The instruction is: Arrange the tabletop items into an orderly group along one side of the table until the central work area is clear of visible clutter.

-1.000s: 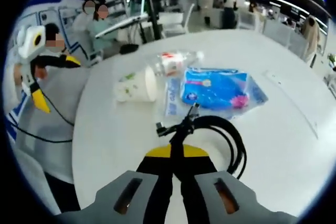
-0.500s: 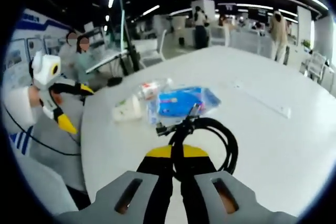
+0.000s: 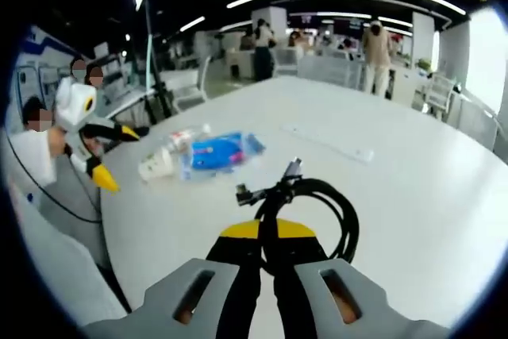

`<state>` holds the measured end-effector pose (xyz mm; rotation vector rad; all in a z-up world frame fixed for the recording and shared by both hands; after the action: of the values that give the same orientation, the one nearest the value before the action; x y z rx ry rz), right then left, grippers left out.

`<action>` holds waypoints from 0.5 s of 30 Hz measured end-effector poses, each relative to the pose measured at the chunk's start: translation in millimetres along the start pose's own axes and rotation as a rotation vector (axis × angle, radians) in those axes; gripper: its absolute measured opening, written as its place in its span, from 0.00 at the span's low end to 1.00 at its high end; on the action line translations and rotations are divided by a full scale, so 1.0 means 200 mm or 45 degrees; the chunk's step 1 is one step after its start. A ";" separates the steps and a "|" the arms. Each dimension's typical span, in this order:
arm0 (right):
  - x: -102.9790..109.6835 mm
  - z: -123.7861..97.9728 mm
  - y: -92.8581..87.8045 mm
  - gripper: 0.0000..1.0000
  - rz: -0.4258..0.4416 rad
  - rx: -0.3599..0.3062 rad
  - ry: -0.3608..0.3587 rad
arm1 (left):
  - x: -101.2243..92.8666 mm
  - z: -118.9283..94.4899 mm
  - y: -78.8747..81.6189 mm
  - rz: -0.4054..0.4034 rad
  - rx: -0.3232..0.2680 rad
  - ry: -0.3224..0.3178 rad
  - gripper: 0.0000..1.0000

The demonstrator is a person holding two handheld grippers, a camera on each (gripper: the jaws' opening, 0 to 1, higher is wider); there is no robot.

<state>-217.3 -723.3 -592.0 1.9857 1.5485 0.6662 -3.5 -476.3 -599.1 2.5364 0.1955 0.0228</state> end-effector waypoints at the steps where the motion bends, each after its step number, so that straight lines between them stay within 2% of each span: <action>1: -0.02 0.00 -0.01 0.00 0.010 0.010 -0.012 | 0.00 0.00 0.00 0.011 0.004 -0.003 0.97; 4: -0.03 -0.02 -0.04 0.00 0.004 0.025 -0.042 | -0.03 0.01 -0.02 0.045 0.038 -0.006 0.97; 7: -0.05 -0.01 -0.08 0.01 0.014 0.046 -0.056 | -0.02 0.03 -0.06 0.037 0.054 -0.008 0.96; 12: -0.04 0.05 -0.15 0.01 0.019 0.109 -0.054 | -0.03 0.03 -0.12 0.014 0.104 -0.013 0.95; 15: -0.04 0.10 -0.16 0.01 0.033 0.133 -0.041 | -0.01 0.03 -0.13 0.003 0.108 -0.009 0.95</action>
<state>-229.0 -726.3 -628.6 2.0859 1.5702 0.5716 -8.9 -458.7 -619.3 2.6210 0.1942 0.0068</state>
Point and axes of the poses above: the point that each gripper's makers call its tool centre point, and the gripper's own axes: z roughly forward along the fingers, x roughly to its left, y roughly out of its top, the point moved 8 cm from there along -z, roughly backward along the fingers, and after that the axes turned 12 degrees about x, right-handed, at the moved point
